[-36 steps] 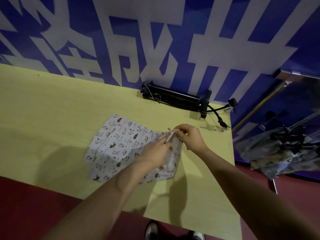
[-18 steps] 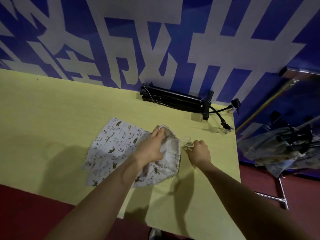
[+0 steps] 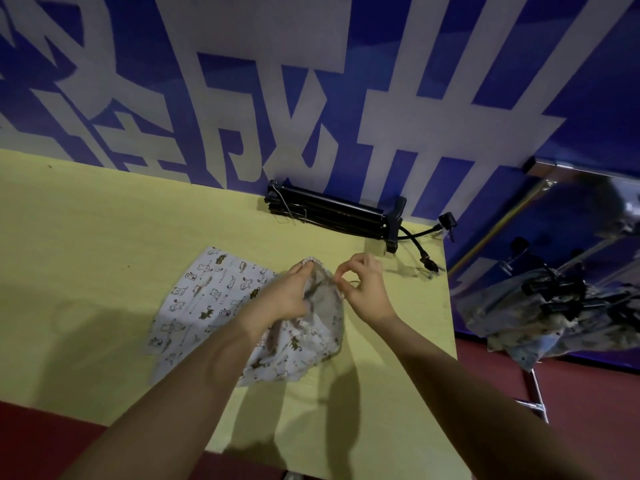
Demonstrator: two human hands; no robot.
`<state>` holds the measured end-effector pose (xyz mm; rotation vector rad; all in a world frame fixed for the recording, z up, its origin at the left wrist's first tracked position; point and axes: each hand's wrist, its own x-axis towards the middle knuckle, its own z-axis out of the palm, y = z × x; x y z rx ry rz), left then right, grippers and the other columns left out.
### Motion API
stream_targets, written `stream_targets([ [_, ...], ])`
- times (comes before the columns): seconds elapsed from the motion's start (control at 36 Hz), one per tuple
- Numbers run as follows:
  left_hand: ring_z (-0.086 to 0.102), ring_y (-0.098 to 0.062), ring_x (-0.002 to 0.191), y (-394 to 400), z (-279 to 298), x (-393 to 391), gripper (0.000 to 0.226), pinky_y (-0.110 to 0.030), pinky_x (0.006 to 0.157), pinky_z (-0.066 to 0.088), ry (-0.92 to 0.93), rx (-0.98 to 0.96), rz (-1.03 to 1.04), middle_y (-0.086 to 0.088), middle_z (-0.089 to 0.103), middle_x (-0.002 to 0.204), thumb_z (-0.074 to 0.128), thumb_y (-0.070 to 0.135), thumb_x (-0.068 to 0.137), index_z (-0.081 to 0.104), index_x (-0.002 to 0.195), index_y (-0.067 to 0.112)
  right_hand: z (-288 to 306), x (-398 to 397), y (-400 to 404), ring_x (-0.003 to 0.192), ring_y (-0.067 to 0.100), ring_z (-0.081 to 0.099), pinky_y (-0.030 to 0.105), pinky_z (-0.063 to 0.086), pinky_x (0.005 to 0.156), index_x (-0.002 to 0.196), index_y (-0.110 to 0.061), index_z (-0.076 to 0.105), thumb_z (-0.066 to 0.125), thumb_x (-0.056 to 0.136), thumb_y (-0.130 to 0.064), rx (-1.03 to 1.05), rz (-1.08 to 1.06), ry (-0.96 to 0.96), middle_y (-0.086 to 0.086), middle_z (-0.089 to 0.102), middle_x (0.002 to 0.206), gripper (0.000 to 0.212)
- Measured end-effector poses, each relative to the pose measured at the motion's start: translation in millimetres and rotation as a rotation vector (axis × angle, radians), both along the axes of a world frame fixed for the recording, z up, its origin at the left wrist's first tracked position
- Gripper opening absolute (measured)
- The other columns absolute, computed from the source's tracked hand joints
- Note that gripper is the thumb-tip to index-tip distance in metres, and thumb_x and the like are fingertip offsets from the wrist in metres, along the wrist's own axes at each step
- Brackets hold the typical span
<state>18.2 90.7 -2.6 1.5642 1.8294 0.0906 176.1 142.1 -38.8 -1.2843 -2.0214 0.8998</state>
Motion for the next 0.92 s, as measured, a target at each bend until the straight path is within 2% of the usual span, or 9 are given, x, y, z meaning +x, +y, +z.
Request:
stream_targets([
  [0.11, 0.026, -0.027, 0.142, 2, 6, -8, 0.099, -0.038, 0.106, 0.042, -0.032, 0.026, 0.037, 0.001, 0.003, 0.16, 0.063, -0.003, 0.079, 0.001, 0.152, 0.021, 7, -14, -11, 0.106, 0.015, 0.031, 0.027, 0.022, 0.086, 0.086, -0.021, 0.07, 0.069, 0.083, -0.025, -0.007, 0.208, -0.176, -0.002, 0.043, 0.11, 0.004],
  [0.25, 0.02, -0.022, 0.145, 0, 9, -20, 0.098, -0.032, 0.109, 0.037, -0.081, 0.049, 0.037, 0.001, 0.003, 0.16, 0.064, -0.004, 0.079, 0.002, 0.152, 0.02, 4, -20, -18, 0.117, 0.026, 0.032, 0.024, 0.012, 0.081, 0.089, -0.025, 0.07, 0.067, 0.084, -0.03, 0.126, 0.258, -0.388, 0.002, 0.042, 0.125, 0.007],
  [0.39, 0.027, -0.022, 0.142, -5, 13, -23, 0.092, -0.035, 0.108, 0.038, -0.147, 0.098, 0.069, 0.001, 0.012, 0.159, 0.065, 0.002, 0.082, 0.006, 0.152, 0.018, 9, -27, -21, 0.118, 0.024, 0.029, 0.024, 0.012, 0.082, 0.098, -0.031, 0.071, 0.063, 0.086, -0.043, 0.145, 0.25, -0.387, 0.001, 0.041, 0.128, 0.019],
  [0.47, 0.035, -0.025, 0.136, -4, 14, -24, 0.082, -0.04, 0.103, 0.043, -0.158, 0.121, 0.102, -0.002, 0.02, 0.155, 0.058, -0.001, 0.084, 0.013, 0.151, 0.018, 13, -28, -18, 0.112, 0.021, 0.033, 0.026, 0.016, 0.082, 0.092, -0.026, 0.073, 0.065, 0.086, -0.037, 0.129, 0.158, -0.234, -0.001, 0.046, 0.119, 0.014],
  [0.56, 0.038, -0.026, 0.132, 1, 16, -23, 0.074, -0.039, 0.103, 0.042, -0.103, 0.161, 0.134, -0.007, 0.028, 0.151, 0.053, 0.0, 0.086, 0.018, 0.149, 0.014, 17, -27, -10, 0.106, 0.02, 0.038, 0.026, 0.02, 0.082, 0.087, -0.017, 0.07, 0.064, 0.088, -0.029, 0.126, 0.062, -0.125, -0.001, 0.048, 0.107, 0.013],
  [0.67, 0.045, -0.028, 0.126, 14, 19, -16, 0.067, -0.042, 0.095, 0.046, -0.003, 0.211, 0.174, -0.007, 0.034, 0.146, 0.056, 0.012, 0.088, 0.024, 0.147, 0.013, 22, -30, 11, 0.103, 0.019, 0.041, 0.03, 0.027, 0.087, 0.091, -0.013, 0.064, 0.059, 0.091, -0.026, 0.111, -0.018, -0.123, -0.004, 0.046, 0.1, 0.014],
  [0.78, 0.053, -0.032, 0.116, 29, 23, -11, 0.058, -0.041, 0.081, 0.047, 0.195, 0.227, 0.166, -0.009, 0.04, 0.138, 0.054, 0.012, 0.089, 0.03, 0.142, 0.013, 22, -30, 41, 0.108, 0.022, 0.042, 0.029, 0.029, 0.089, 0.102, -0.013, 0.063, 0.055, 0.093, -0.021, 0.088, -0.017, -0.235, 0.001, 0.05, 0.111, 0.014],
  [0.92, 0.057, -0.033, 0.107, 49, 20, -10, 0.047, -0.038, 0.074, 0.045, 0.33, 0.222, 0.19, -0.01, 0.046, 0.13, 0.052, 0.015, 0.09, 0.037, 0.135, 0.011, 20, -28, 81, 0.119, 0.025, 0.043, 0.035, 0.032, 0.1, 0.123, -0.013, 0.054, 0.052, 0.094, -0.022, 0.037, -0.013, -0.422, 0.005, 0.05, 0.129, 0.031],
])
